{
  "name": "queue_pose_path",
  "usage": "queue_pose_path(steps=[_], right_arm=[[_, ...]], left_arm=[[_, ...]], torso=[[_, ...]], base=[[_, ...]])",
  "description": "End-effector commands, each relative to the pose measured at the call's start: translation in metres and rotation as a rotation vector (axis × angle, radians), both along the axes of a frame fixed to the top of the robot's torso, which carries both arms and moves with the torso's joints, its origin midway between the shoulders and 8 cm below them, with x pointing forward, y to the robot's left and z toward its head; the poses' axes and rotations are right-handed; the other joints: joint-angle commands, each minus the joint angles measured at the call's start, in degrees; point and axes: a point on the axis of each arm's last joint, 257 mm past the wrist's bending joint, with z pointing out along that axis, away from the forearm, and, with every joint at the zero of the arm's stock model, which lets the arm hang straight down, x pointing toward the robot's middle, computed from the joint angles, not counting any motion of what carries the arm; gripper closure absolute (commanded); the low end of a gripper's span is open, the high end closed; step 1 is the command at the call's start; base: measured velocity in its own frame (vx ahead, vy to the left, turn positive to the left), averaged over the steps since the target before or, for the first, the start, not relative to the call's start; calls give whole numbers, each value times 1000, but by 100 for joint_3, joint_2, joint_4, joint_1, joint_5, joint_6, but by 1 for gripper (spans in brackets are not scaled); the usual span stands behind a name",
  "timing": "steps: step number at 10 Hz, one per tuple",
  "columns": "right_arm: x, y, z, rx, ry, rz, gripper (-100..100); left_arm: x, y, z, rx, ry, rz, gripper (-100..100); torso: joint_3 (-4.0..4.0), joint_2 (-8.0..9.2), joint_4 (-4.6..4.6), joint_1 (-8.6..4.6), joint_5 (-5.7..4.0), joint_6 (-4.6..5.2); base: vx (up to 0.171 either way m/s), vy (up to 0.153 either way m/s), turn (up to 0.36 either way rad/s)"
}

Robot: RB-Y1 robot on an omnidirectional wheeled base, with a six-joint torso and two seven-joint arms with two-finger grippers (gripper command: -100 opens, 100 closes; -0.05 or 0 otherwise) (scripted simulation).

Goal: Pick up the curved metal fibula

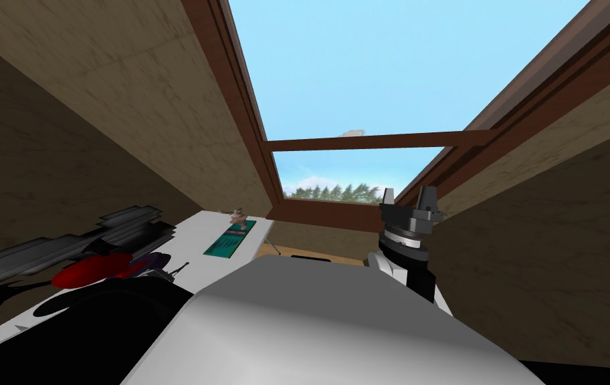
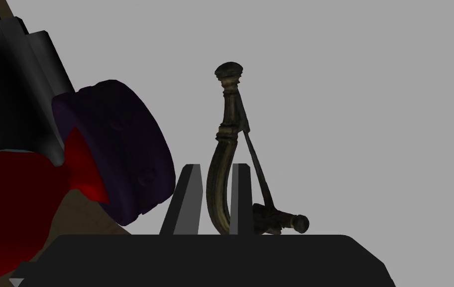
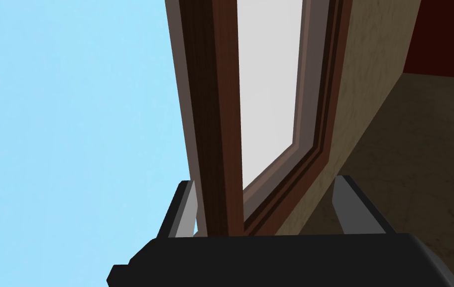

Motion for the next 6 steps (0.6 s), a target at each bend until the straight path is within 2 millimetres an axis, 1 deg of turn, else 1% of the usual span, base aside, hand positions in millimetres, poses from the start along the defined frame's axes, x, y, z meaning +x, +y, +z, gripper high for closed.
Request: queue_pose_path(steps=[1,2,3,4,5,6], right_arm=[[0,0,0,0,0,0,0],[0,0,0,0,0,0,0],[0,0,0,0,0,0,0],[0,0,0,0,0,0,0],[0,0,0,0,0,0,0],[0,0,0,0,0,0,0]], left_arm=[[0,0,0,0,0,0,100],[0,0,0,0,0,0,100],[0,0,0,0,0,0,0],[-2,-2,8,-3,0,0,100],[0,0,5,1,-1,-1,100],[-1,0,5,-1,0,0,0]], torso=[[0,0,0,0,0,0],[1,1,0,0,-1,0],[1,1,1,0,-1,0],[1,2,1,0,-1,0],[3,4,1,-17,-5,-2],[3,4,1,-13,-4,-1]], base=[[0,0,0],[0,0,0],[0,0,0],[-7,-41,5],[-4,-26,7],[0,0,0]])
